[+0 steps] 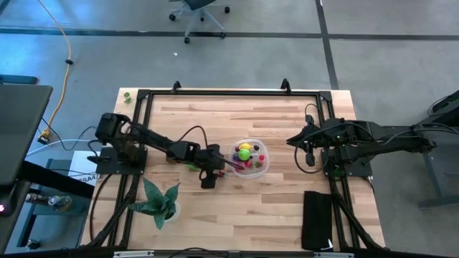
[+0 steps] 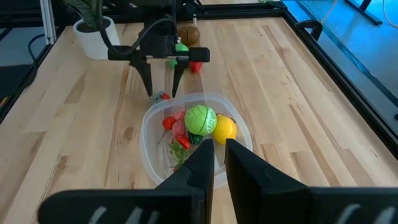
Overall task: Pick and placing Produce into tupperware
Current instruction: Put the red strawberry into the transparent container
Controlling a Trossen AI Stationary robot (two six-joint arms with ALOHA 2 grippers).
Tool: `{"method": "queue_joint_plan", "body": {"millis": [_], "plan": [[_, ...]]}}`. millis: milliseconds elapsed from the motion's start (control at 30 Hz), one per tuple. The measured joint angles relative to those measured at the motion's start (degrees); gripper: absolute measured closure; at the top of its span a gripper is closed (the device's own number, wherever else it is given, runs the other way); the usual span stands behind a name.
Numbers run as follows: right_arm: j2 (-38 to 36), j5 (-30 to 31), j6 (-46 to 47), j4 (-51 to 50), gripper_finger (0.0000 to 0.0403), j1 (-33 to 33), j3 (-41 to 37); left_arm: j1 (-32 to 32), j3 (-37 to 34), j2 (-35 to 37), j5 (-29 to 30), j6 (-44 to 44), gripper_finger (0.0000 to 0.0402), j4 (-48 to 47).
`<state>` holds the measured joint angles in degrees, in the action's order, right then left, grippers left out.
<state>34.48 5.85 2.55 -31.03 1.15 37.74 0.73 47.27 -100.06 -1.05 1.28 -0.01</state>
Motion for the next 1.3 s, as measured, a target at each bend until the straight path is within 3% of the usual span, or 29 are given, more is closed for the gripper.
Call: {"method": "queue_joint_plan", "body": {"millis": [500, 933, 1300], "plan": [[0.0, 0.0, 0.0, 0.0, 0.0373, 0.0, 0.0, 0.0, 0.0, -2.5, -0.4, -1.1, 0.0193, 3.2], [0.0, 0.0, 0.0, 0.0, 0.0373, 0.0, 0.0, 0.0, 0.0, -2.5, -0.9, 0.7, 0.027, 3.4], [0.0, 0.0, 0.0, 0.0, 0.0373, 0.0, 0.0, 0.0, 0.0, -2.5, -0.9, 0.5, 0.0251, 3.2]]}}
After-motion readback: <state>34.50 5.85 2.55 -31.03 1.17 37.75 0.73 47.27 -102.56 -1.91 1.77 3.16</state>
